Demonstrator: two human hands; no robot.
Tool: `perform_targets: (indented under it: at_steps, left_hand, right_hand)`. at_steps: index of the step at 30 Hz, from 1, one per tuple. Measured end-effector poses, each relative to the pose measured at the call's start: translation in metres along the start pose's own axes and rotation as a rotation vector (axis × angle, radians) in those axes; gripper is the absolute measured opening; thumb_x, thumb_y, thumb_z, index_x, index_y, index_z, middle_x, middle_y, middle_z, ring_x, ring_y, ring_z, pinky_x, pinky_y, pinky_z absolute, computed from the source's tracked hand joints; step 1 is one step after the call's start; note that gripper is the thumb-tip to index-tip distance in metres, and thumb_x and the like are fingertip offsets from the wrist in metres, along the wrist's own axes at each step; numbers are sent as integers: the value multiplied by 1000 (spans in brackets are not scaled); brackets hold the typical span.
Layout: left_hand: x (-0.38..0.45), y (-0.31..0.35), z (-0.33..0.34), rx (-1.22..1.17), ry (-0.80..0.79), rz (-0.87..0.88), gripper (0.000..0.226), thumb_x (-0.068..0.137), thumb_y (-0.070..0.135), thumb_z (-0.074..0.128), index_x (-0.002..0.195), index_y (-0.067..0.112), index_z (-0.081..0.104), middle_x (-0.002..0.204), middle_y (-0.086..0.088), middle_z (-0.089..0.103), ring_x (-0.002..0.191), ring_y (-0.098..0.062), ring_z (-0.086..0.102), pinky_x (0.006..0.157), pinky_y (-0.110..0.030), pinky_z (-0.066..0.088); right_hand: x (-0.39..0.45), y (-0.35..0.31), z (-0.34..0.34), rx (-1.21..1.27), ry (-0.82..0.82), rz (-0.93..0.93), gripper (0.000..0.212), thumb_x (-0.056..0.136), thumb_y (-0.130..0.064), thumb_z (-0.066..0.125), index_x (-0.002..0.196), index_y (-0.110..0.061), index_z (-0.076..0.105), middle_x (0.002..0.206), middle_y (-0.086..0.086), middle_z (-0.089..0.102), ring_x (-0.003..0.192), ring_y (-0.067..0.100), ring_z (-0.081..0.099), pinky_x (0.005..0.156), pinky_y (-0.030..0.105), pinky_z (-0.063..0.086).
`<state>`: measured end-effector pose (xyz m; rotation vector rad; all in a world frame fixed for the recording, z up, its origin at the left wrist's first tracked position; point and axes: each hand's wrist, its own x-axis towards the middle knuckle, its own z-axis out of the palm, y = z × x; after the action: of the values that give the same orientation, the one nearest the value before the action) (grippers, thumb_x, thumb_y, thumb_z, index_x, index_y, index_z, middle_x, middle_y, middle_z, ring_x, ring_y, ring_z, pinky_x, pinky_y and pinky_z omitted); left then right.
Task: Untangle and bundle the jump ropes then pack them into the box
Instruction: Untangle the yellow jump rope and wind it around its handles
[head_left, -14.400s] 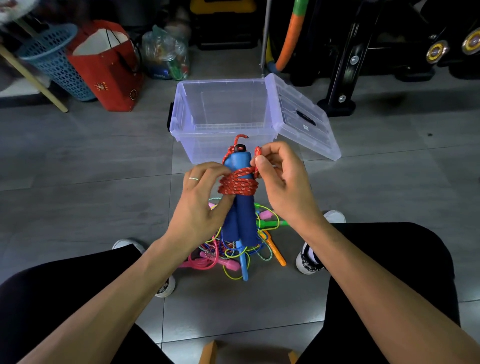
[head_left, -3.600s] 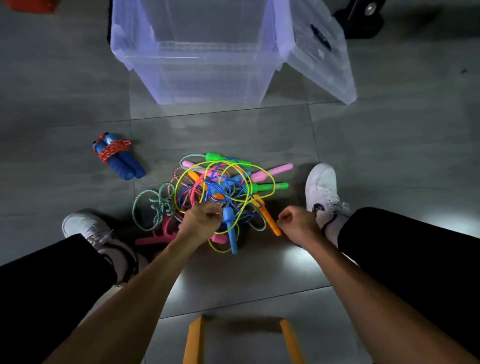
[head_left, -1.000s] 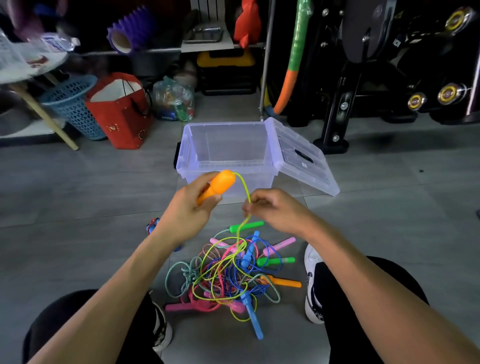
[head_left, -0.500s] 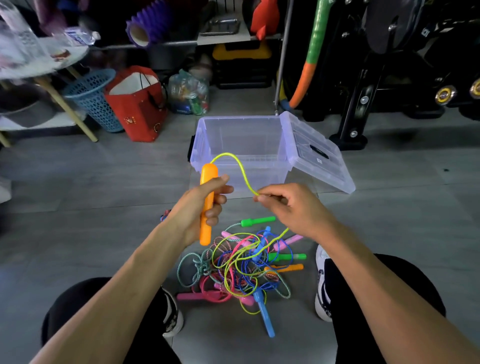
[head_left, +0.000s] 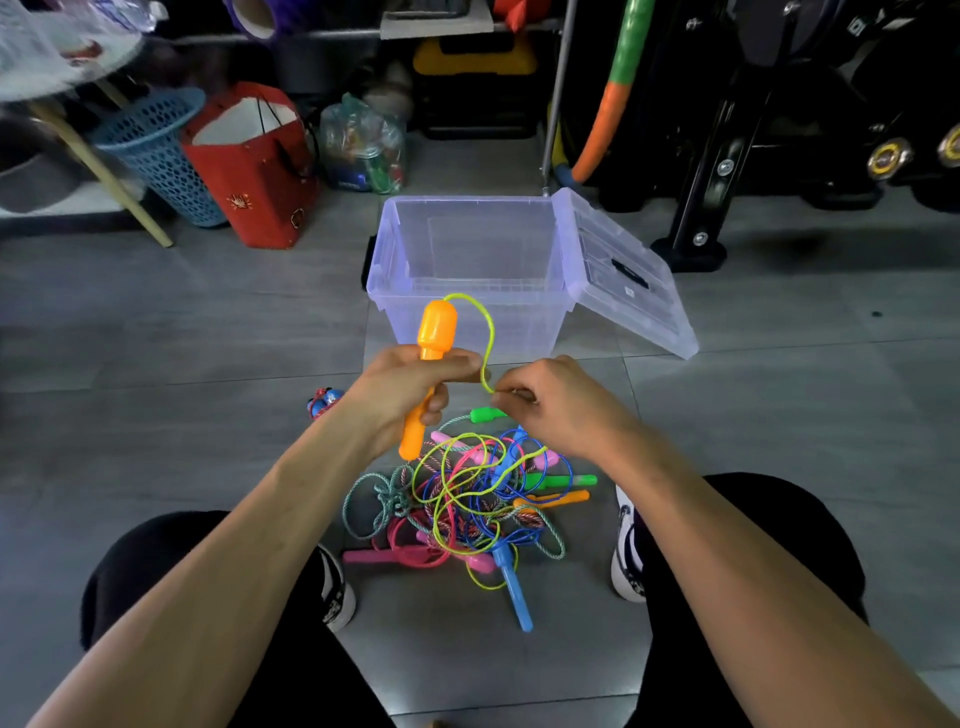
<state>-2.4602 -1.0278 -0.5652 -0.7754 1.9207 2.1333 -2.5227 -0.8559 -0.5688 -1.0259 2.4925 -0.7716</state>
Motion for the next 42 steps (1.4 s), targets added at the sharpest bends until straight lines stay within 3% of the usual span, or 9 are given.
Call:
perform_targets:
  at_steps: [5,9,14,18,22,25,28,32,42]
  left_hand:
    - [5,1,-2,-60,101,59,8,90,8,62,94,5,67,89,-10,73,45,-12,41,41,-21,32]
    - [2,0,-2,13,13,7,20,86,8,67,105,3,69,104,-11,71,50,-12,40,43,-23,32]
    - [5,-6,6,85,33,56,10,84,19,74,86,10,68,91,-14,67,50,-12,41,44,-23,35]
    - [7,-7,5,122,39,62,8,80,12,76,85,12,71,76,-14,55,49,-12,41,44,-24,35]
    - [12,-1,1,83,217,127,5,79,9,74,79,13,71,66,-8,46,47,-13,35,45,-23,32]
    - [18,7,-17,2,436,156,9,78,8,72,74,15,69,60,-4,45,44,-12,34,43,-20,32]
    - [23,7,-32,-34,561,97,13,78,6,70,70,14,64,50,0,41,46,-17,32,42,-22,31]
    - [21,-3,-27,296,432,-8,8,78,16,76,78,16,68,48,4,48,44,-16,37,46,-22,32]
    - [-10,-3,20,552,-51,290,11,88,16,70,93,7,72,48,13,54,41,1,43,48,-10,34]
  right_hand:
    - [-2,-1,2,7,-7,-6,26,96,-29,56,81,-12,70,51,-5,42,51,10,39,58,35,38]
    - [-3,4,1,0,6,-11,35,96,-30,56,63,-16,58,48,-2,39,49,13,37,56,38,39]
    - [-5,1,0,-7,-17,-19,50,96,-29,57,51,-30,37,45,-4,33,46,11,36,53,34,31]
    - [-6,3,2,-5,-25,-2,43,96,-33,56,55,-31,45,47,-5,40,49,12,39,54,36,36]
    - [-9,8,-1,61,4,51,23,94,-32,58,73,-23,61,56,-4,51,54,17,48,54,35,41]
    - [-15,17,-10,114,44,98,20,92,-26,61,73,-22,60,57,-10,54,49,4,46,48,20,35]
    - [-20,27,-20,148,106,131,22,91,-26,63,69,-19,61,54,-9,52,47,3,43,49,20,35]
    - [-24,29,-28,193,199,82,20,93,-22,61,78,-12,70,49,-7,45,48,6,39,49,17,31]
    - [-16,12,-13,197,67,5,35,95,-27,60,61,-33,56,49,-5,40,48,9,33,49,24,26]
